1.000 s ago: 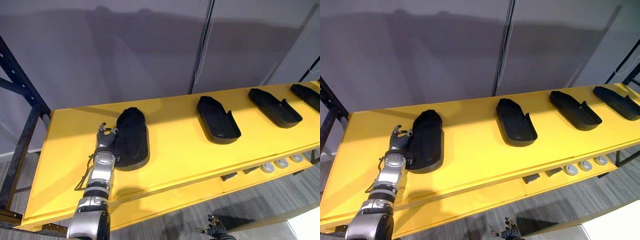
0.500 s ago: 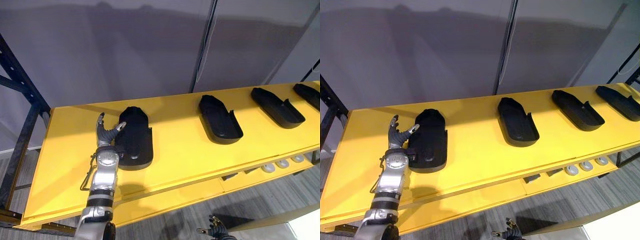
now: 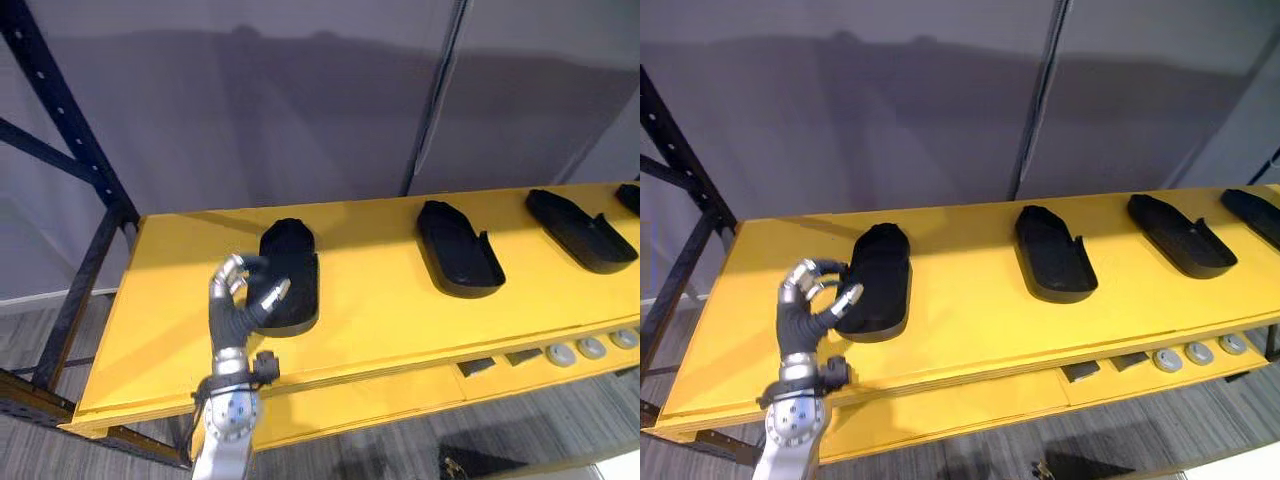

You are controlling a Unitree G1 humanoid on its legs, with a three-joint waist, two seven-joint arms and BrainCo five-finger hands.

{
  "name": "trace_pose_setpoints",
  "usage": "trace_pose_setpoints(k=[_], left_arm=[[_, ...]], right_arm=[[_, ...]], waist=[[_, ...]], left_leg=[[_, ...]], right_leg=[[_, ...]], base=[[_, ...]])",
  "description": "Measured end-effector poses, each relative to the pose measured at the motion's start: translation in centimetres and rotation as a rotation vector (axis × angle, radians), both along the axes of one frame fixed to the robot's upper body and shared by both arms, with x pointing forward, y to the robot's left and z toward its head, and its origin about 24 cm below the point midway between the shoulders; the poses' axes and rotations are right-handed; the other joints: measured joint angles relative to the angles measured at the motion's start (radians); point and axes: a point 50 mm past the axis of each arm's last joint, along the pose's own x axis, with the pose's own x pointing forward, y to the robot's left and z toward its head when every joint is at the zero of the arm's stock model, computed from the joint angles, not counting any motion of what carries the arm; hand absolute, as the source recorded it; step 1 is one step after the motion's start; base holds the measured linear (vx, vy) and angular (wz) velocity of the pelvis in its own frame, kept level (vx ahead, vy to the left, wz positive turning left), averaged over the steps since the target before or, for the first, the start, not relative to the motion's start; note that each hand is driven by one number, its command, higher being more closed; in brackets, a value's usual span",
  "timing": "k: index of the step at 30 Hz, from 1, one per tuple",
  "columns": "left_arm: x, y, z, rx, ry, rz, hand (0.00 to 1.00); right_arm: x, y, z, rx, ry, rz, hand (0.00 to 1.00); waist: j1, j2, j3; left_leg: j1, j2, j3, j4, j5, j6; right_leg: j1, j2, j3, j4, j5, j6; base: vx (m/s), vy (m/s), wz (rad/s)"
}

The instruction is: Walk over and take plastic housings, then place them on the shelf

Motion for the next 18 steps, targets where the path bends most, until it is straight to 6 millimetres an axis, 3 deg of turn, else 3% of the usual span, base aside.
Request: trace_pose_setpoints(k=[7,18], left_arm=[[-0.6,-1.2,-2.6,-0.036,0.117,-0.09,1.0],[-0.5,-2.6,-7.9,0.006,0.357,-0.162,1.0]], right_arm=[[-0.7,0.0,0.1,-0.026,0.001,-0.015,0.0],[-1.2,0.0,0.3,-0.045,-0.001,-0.019,0.0]], waist=[[0.028,-0.002,-0.001],[0.024,0.003,-0.034]], left_leg=[[-0.014,0.003,-0.019,0.019,-0.014,-0.005],[-0.009,0.008,-0.007,0.002,0.004,-0.002]], right_leg=[[0.009,-0.01,-0.028,0.001,0.0,0.001],[-0.006,-0.004,-0.027,0.014,-0.001,0.002]], base=[[-0.01,-0.003,0.11],[-0.01,-0.002,-0.01]])
